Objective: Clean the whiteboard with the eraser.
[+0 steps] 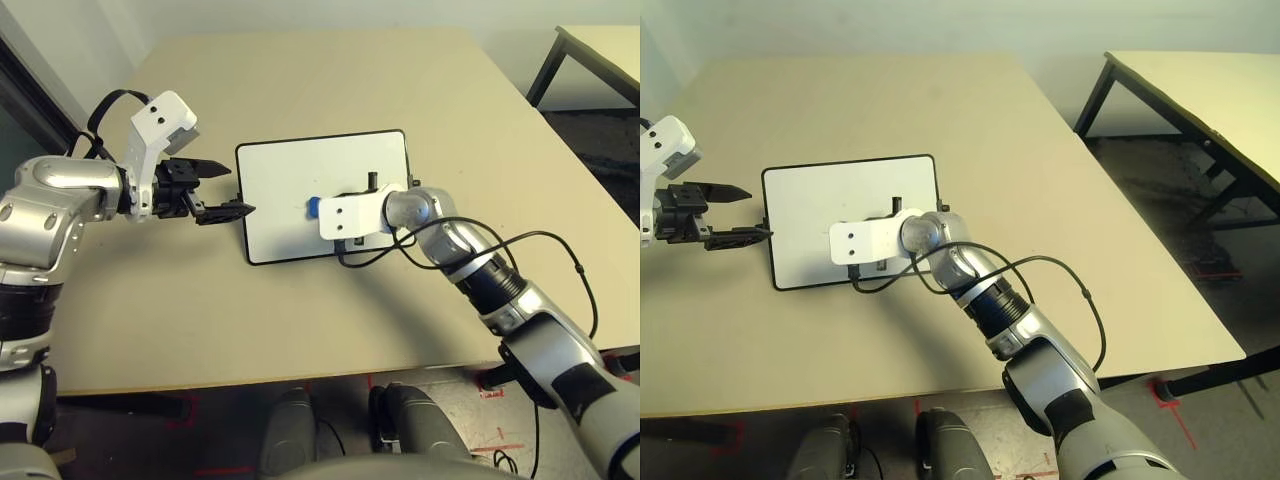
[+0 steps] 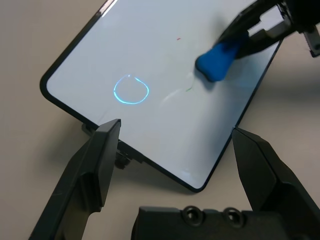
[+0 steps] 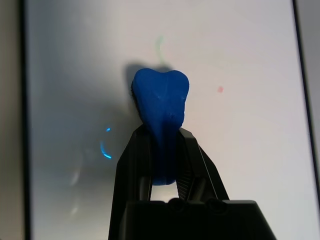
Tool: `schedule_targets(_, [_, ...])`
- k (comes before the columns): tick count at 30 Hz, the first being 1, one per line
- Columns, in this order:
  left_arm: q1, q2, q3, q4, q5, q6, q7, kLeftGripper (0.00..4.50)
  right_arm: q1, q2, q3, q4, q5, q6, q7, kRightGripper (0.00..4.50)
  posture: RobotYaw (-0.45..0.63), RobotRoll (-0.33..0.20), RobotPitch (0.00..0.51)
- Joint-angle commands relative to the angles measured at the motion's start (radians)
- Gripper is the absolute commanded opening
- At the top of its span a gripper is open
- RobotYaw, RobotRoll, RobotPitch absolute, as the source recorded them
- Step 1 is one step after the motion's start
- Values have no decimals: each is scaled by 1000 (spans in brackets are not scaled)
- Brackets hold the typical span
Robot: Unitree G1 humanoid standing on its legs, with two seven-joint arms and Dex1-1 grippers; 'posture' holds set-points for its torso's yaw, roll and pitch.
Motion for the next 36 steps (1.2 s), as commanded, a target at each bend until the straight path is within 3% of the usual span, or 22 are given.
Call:
schedule_targets(1, [6,7,-2,-9,-7,8,-8,4500,-104,22,-54,123,5,-12,-69,617,80,0,96])
schedule_targets(6, [11,5,1,-19,-10,16,-6,4500,-110,33,-43,146,7,-32,-76,617,85,0,101])
schedule_targets(12, [25,7,11,-30,-16,25,-3,4500,79,-11,16,-92,-15,25,28,616,87,0,108])
schedule_targets(15, [28,8,13,-32,-19,27,-2,4500,123,-27,26,-147,-26,45,52,616,85,0,109])
schedule_targets(17, [27,7,11,-31,-21,26,1,4500,110,-27,20,-129,-29,49,47,616,82,0,110])
schedule_targets(22, [26,4,7,-31,-24,24,3,4500,-46,3,-37,79,-15,16,-43,616,80,0,109])
schedule_targets(27, [26,3,8,-33,-27,25,6,4500,-103,14,-47,155,-3,-15,-71,616,81,0,108])
schedule_targets(36, [39,12,17,-48,-39,37,11,4500,112,-39,38,-192,-24,68,87,605,84,0,115])
